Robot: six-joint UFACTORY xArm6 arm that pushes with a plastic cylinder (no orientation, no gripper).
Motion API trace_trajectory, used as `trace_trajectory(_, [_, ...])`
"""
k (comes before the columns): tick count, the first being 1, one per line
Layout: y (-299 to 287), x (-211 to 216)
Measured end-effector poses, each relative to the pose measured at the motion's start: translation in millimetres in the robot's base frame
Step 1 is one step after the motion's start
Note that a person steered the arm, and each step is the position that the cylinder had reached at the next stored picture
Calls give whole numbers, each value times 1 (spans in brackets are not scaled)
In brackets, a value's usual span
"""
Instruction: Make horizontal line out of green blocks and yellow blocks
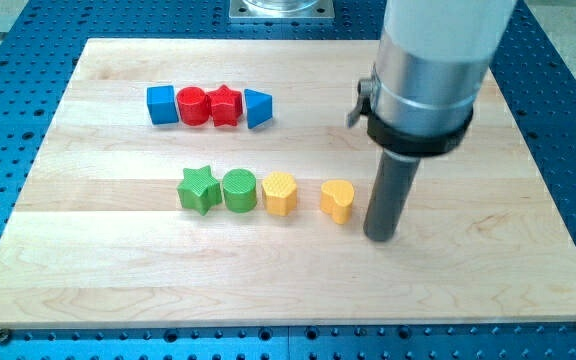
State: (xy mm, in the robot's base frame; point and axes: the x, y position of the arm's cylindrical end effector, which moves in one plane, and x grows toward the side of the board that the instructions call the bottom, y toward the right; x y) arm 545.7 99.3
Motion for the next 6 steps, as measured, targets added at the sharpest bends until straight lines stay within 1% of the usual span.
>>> trace_trajectory(1, [-2,13])
trace_trajectory(2, [-14,-2])
trace_trajectory(6, [-21,-42])
